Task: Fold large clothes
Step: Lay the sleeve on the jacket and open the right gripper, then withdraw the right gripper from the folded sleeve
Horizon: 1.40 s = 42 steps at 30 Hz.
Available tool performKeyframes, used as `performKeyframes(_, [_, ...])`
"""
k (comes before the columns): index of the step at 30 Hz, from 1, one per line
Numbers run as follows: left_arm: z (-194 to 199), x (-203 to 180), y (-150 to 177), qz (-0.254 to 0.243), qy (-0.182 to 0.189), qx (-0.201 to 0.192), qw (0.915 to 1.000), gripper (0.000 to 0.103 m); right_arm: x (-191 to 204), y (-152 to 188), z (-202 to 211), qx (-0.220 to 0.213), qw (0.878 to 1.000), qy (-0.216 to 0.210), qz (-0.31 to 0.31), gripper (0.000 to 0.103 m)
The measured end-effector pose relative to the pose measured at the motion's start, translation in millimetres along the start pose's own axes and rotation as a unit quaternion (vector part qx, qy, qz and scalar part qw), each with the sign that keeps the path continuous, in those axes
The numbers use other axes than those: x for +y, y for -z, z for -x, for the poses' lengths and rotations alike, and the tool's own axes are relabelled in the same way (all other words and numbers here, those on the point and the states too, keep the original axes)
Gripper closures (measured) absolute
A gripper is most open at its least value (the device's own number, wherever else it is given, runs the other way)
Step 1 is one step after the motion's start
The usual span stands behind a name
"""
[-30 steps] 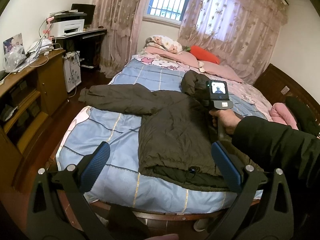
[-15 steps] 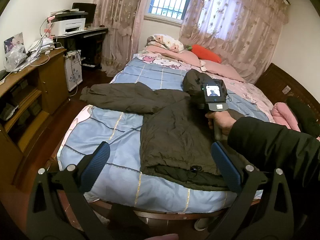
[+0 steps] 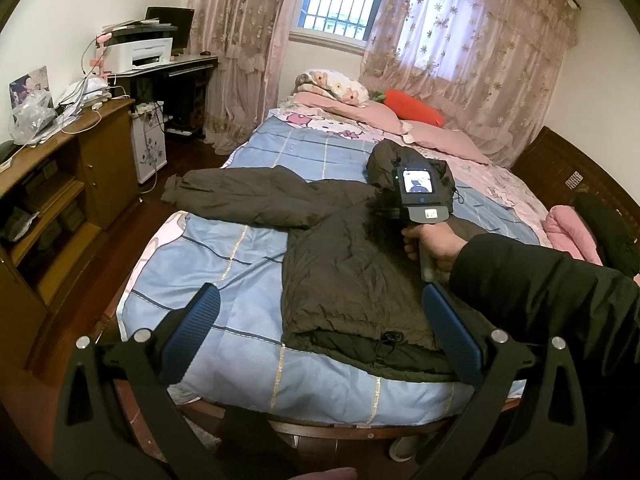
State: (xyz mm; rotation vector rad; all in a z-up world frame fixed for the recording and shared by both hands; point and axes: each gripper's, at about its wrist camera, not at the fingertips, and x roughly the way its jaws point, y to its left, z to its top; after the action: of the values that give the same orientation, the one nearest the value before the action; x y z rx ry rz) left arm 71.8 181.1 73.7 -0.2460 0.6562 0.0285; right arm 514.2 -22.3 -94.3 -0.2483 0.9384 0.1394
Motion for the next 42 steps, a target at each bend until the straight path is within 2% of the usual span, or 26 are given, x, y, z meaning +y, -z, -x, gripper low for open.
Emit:
performKeyframes(3, [1.5, 0.8, -0.3, 0.000, 0.001, -0.001, 1.0000, 0.002, 5.0, -2.5, 14.5, -0.017, 1.000, -0.012, 0.003, 0.027])
performKeyframes(8, [3.0, 4.0, -1.8, -0.003, -0.005, -0.004, 1.0000, 0.002, 13.9, -5.3, 61.4, -0.070, 0.997, -0.034, 0.012, 0.024])
performKeyframes(14, [6.8, 0.2, -2.6, -0.002, -0.016, -0.008, 0.9998, 0.002, 7.3, 0.2, 142.0, -0.120, 0.991, -0.058, 0.009, 0.023])
performKeyframes(17, [5.6, -1.8, -3.2, -0.001, -0.020, -0.005, 0.9998, 0.002, -8.0, 8.6, 186.6, -0.136, 0.988, -0.067, -0.001, 0.019])
performKeyframes(22, [4.6, -8.7, -3.7, -0.003, -0.029, -0.004, 0.9996, 0.002, -48.0, 36.8, 262.5, -0.162, 0.985, -0.046, -0.026, 0.018])
performKeyframes(29, [1.7, -15.7, -4.0, -0.001, -0.037, -0.008, 0.9993, 0.002, -121.5, 92.9, 347.5, -0.188, 0.978, 0.000, -0.092, 0.006])
performKeyframes(32, [-0.9, -22.0, -4.3, -0.007, -0.050, -0.008, 0.9987, 0.002, -145.7, 125.5, 369.7, -0.189, 0.975, 0.034, -0.112, 0.002])
performKeyframes(37, [-4.0, -25.1, -3.8, -0.010, -0.074, -0.012, 0.9971, 0.002, -157.0, 170.6, 391.3, -0.196, 0.973, 0.052, -0.111, 0.002])
performKeyframes(42, [-3.3, -32.6, -4.1, -0.018, -0.090, -0.024, 0.9955, 0.002, -169.0, 204.0, 403.8, -0.198, 0.970, 0.039, -0.133, 0.002])
